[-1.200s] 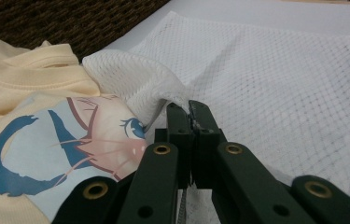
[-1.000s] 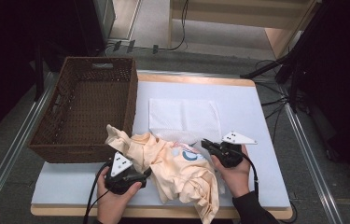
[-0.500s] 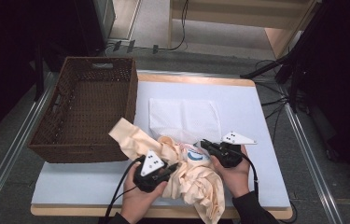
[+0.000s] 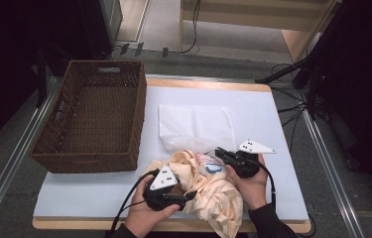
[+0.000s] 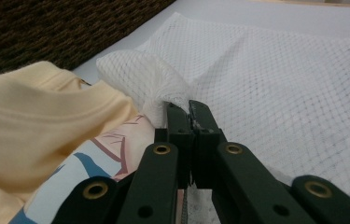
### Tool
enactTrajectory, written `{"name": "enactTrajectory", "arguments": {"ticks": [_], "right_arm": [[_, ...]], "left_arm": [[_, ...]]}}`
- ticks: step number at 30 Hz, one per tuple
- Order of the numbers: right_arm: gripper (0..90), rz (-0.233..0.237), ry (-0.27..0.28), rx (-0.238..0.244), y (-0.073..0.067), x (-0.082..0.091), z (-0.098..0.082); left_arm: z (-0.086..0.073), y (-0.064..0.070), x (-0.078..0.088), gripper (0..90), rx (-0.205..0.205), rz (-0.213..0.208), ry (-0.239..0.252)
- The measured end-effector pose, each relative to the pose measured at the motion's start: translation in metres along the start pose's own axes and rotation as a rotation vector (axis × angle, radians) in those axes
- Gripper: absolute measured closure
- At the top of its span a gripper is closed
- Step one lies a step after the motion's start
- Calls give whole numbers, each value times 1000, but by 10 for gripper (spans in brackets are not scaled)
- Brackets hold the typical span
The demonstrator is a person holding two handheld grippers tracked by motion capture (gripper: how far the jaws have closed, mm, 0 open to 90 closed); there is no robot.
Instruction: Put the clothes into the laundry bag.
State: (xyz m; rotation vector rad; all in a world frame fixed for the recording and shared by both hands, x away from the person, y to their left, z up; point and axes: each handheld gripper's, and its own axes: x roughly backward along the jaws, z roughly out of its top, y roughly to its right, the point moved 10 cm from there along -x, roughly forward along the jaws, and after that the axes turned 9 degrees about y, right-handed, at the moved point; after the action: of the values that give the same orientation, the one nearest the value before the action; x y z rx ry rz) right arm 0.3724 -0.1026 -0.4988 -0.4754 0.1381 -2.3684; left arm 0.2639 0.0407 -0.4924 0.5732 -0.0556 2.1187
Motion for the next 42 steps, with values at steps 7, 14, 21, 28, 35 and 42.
{"name": "enactTrajectory", "arguments": {"ticks": [7,14,21,28,35,42], "right_arm": [[893,-2,7,-3,-1,0,2],[893,0,0,6,-3,-2,1],[892,9,0,10,-4,0,1],[892,17,-2,13,-6,0,1],[892,17,1,17,-7,-1,2],[893,19,24,31,-10,1,7]], "left_arm": [[7,-32,42,441,44,136,131],[19,-38,13,325,38,148,115],[12,-35,-25,301,106,83,1],[6,-25,-38,623,138,-10,-64],[20,-5,-39,834,75,-79,-44],[22,17,-57,824,44,-166,-71]]}}
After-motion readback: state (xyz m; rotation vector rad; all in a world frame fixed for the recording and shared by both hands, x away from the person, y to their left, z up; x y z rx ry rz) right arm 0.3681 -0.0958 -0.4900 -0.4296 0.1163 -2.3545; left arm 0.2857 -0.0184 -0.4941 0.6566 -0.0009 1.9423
